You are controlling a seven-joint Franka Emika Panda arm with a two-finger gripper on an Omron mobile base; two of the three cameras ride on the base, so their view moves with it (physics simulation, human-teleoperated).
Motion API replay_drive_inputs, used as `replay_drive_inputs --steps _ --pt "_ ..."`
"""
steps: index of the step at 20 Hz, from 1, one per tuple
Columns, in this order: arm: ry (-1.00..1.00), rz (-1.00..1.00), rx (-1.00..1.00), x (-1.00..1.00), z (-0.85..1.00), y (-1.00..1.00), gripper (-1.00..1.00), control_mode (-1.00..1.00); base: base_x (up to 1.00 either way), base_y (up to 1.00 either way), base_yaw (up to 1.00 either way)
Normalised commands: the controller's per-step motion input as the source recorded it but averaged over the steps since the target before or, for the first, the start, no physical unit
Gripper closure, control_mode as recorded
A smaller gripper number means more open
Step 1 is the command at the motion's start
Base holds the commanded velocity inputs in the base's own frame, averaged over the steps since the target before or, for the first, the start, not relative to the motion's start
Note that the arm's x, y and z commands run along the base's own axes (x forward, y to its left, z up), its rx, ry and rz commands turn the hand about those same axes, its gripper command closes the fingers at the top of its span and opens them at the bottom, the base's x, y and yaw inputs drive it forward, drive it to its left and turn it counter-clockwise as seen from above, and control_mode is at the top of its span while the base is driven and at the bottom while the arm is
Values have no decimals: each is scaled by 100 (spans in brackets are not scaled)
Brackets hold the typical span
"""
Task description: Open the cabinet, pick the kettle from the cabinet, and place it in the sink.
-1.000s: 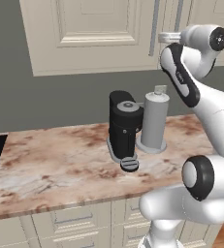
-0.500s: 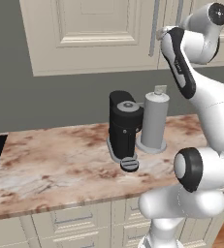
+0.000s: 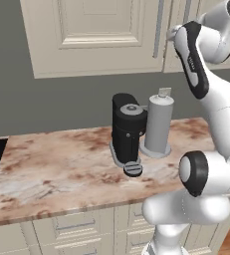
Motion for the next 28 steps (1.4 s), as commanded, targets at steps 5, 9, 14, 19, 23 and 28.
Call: replay_drive_inputs --steps 5,9,14,19,23,28 --pt "0 9 7 -13 -18 -77 100 -100 0 0 0" --pt "0 10 4 -16 -4 -92 100 -100 0 0 0" --pt "0 9 3 -17 0 -96 100 -100 0 0 0" --pt "0 9 3 -23 0 -100 100 -100 0 0 0" --pt "0 8 4 -23 0 -100 100 -100 0 0 0" --pt "0 7 5 -30 0 -100 100 -100 0 0 0"
